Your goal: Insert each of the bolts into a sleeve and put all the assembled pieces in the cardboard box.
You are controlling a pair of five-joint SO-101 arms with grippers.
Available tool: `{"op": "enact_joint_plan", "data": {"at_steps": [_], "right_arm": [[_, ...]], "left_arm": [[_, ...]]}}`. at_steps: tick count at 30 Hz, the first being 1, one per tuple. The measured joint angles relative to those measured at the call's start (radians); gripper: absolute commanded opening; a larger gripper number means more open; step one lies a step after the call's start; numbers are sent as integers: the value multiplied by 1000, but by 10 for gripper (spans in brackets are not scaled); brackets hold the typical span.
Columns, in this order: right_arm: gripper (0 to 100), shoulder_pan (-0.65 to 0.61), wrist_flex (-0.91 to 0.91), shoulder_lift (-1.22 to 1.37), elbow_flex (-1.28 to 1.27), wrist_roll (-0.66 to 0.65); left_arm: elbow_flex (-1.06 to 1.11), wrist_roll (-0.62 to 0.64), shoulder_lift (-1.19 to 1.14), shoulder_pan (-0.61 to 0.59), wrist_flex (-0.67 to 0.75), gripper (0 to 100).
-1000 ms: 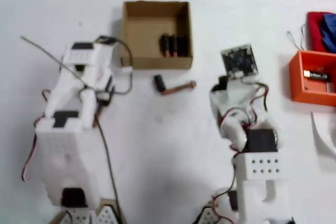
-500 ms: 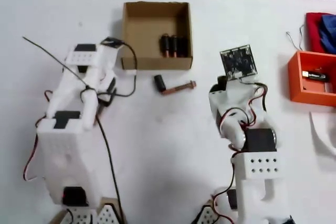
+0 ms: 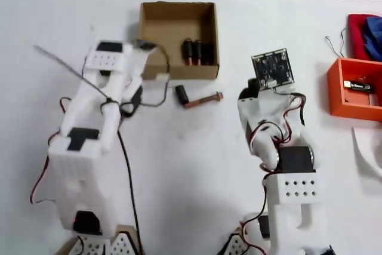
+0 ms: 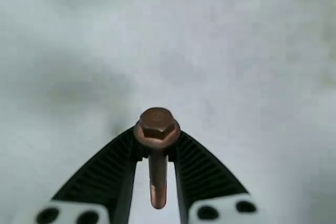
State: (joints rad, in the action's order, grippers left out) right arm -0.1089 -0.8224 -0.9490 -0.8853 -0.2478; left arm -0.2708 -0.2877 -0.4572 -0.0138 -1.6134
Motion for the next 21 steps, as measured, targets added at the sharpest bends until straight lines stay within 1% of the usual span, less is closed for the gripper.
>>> {"op": "enact_joint_plan", "data": {"at_steps": [3,6,10,12,14,16,19,21], "right_arm": [[23,0,60,-2,-26,0],[23,0,126,0,-69,9],[23,0,164,-32,-72,121],[23,-20,164,-80,-74,158],[23,-57,157,-144,-84,170],[23,-92,138,-226,-110,176],[24,-143,143,-339,-184,176],[24,-153,190,-381,-250,176]], "left_arm": [[-103,0,150,40,-74,26],[-152,14,315,55,-103,26],[-153,115,539,49,-114,26],[-143,146,655,49,-84,26],[-78,153,789,48,-28,26],[41,161,919,49,43,26],[311,166,1115,49,187,26],[514,166,1247,49,305,26]]}}
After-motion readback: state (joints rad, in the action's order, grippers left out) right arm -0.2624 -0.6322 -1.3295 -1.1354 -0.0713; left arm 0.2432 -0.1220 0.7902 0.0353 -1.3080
